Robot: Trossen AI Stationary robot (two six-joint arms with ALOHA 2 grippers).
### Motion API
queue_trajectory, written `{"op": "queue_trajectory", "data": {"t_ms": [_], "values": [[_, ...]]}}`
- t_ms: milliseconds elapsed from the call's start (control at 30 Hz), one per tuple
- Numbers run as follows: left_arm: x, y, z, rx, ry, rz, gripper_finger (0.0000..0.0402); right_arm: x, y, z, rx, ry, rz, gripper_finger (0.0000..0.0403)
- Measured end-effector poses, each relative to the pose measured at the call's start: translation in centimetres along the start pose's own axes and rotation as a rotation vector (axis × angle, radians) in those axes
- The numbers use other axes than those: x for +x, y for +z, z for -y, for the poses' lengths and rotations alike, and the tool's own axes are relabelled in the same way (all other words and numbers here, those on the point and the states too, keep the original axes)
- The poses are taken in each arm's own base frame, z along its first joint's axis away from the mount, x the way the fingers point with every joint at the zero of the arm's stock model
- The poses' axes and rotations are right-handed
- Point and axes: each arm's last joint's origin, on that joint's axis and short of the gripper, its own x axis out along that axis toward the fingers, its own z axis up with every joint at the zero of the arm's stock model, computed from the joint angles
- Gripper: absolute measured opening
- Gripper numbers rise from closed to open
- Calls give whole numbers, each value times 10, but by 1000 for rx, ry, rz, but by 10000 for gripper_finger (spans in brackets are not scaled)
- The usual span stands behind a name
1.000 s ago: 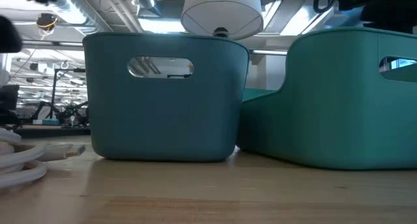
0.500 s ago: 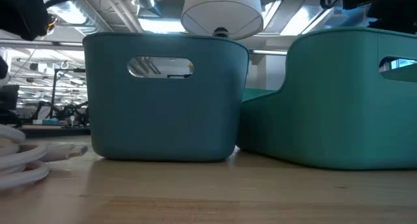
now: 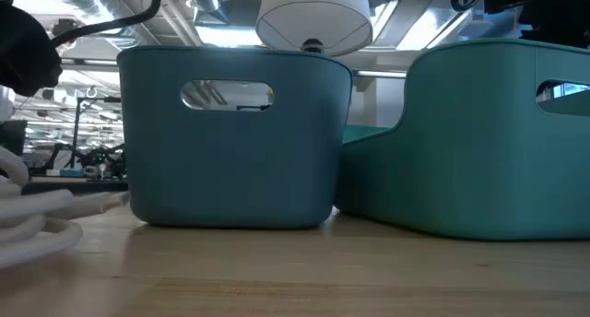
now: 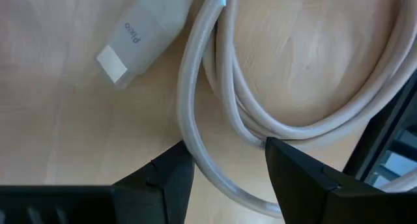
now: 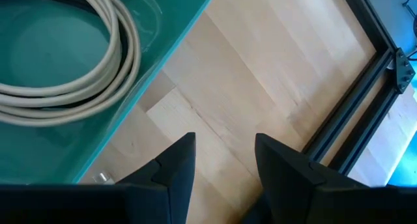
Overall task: Pick and place items into bin
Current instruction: Put the left white HDMI cable into the green bin
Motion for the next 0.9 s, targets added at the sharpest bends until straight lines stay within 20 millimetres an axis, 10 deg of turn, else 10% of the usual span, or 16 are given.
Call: {"op": "queue_trajectory", "data": {"t_ms": [400,633,900], "values": [[0,-1,0,84,-7,-33,17,0,0,0,-2,0,0,163],[-7,-10,-7,46,67,-79,10,0,0,0,-2,0,0,163],[-61,-39,-13,-67,96,31,9,0,0,0,-3,3,-15,163]]}}
